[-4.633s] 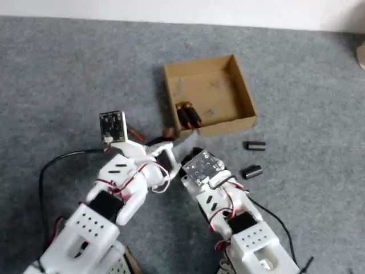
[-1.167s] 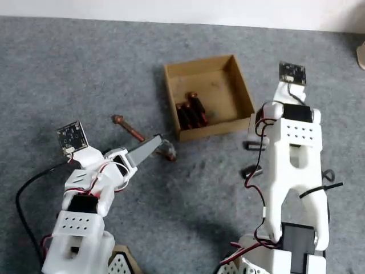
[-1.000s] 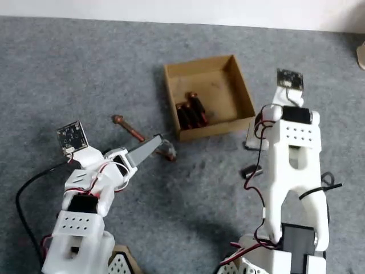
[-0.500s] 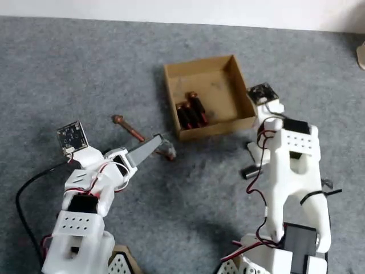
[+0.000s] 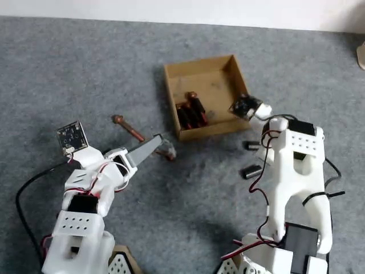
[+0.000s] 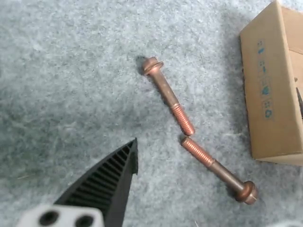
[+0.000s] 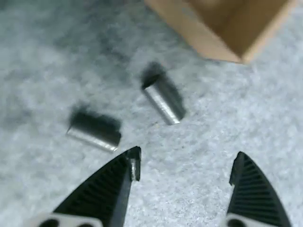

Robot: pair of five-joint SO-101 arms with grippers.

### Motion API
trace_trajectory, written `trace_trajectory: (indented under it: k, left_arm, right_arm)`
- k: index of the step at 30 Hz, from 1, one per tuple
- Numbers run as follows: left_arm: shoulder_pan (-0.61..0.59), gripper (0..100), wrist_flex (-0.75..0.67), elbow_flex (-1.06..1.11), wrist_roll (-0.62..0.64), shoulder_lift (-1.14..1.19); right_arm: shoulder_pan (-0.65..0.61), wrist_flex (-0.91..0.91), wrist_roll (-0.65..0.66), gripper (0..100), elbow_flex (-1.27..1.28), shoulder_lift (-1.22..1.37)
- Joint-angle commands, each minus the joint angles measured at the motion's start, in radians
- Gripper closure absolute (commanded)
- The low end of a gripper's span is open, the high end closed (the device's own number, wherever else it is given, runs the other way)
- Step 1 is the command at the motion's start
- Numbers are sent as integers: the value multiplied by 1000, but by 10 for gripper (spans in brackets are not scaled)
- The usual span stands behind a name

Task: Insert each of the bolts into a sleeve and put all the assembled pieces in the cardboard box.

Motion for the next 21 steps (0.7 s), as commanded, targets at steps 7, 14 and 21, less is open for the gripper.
trace_trajectory:
  k: [7,14,21]
  left_arm:
    - [-15,437,-3,-8,-5,-19]
    - [-15,437,-3,-10,-5,-18]
    - [-15,437,-3,-10,-5,-18]
  right_arm:
    - [-44,96,126,716,-42,124]
    - [-82,88,121,716,-136,214]
    - [-99,84,120,716,-219,271]
